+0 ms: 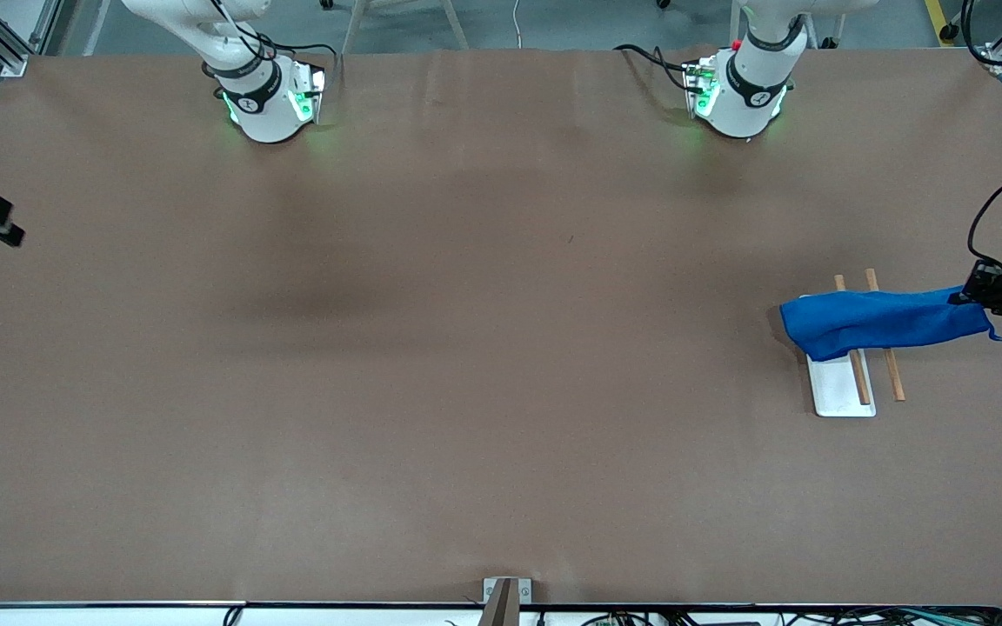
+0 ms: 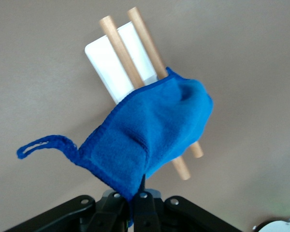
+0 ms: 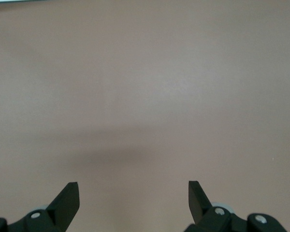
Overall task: Right arm passes towel to left arm to hang
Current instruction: 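Lower the towel over the wooden dowels and open the left gripper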
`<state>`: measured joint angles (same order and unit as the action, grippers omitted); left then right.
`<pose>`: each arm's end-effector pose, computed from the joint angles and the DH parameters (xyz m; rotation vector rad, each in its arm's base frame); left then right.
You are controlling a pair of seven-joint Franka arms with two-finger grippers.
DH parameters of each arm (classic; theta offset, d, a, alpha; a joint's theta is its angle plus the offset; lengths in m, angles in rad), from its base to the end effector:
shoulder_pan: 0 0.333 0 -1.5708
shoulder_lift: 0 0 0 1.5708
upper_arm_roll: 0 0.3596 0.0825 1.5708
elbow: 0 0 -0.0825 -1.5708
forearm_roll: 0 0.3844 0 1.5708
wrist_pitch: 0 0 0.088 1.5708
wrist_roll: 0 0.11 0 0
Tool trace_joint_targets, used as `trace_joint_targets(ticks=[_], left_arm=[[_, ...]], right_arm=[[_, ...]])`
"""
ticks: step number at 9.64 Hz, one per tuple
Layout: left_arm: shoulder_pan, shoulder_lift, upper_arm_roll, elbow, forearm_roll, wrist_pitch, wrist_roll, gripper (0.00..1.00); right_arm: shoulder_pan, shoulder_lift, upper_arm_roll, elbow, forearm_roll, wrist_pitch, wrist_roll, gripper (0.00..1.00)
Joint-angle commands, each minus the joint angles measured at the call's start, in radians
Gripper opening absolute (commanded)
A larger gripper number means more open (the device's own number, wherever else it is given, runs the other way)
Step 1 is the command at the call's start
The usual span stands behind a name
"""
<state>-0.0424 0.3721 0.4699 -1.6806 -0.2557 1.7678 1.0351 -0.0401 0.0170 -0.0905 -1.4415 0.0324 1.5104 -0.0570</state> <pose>0.6029 0.2128 0.4240 2.8162 -0.7709 -0.1874 0.5507 -0.0680 0.7110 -3.1127 0.1102 -0.0851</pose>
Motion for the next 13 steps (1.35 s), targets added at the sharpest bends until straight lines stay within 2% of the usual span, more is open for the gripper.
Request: trace_joint_targets(ticks=[1,4,5,6,7,10,12,13], left_arm=[[-0.004,0.074,0.015,0.028,-0.011,-0.008,-0.019,0.00],[0.012,0.120,0.016,0.025,-0.025,-0.007,-0.064,0.04],[0.019,0.131,0.016,0.022,-0.028,-0.005,-0.067,0.23],[0.019,0.136,0.018,0.025,-0.045,-0.004,-0.075,0.71],[0.016,0.128,0.019,0.030,-0.050,-0.002,-0.084,0.89],[0.015,0.065,0.018,0.045,-0.089,0.008,-0.169,1.00],[0.003,0.000,0.004,0.038,-0.082,0.025,-0.244,1.00],[0.003,-0.043,-0.038,0.032,-0.073,0.031,-0.316,1.00]], right_arm=[[-0.004,-0.073,0.002,-0.158,0.014,0.095,0.031,0.99],[-0.009,-0.069,0.000,-0.143,0.012,0.090,0.034,1.00],[-0.012,-0.066,0.002,-0.132,0.012,0.088,0.032,1.00],[-0.024,-0.063,0.005,-0.126,0.017,0.090,0.035,1.00],[-0.030,-0.058,0.006,-0.113,0.018,0.090,0.035,1.00],[-0.026,-0.057,0.006,-0.112,0.018,0.088,0.035,1.00],[-0.023,-0.057,0.006,-0.111,0.014,0.088,0.035,1.00],[-0.026,-0.055,0.006,-0.111,0.014,0.094,0.035,1.00]])
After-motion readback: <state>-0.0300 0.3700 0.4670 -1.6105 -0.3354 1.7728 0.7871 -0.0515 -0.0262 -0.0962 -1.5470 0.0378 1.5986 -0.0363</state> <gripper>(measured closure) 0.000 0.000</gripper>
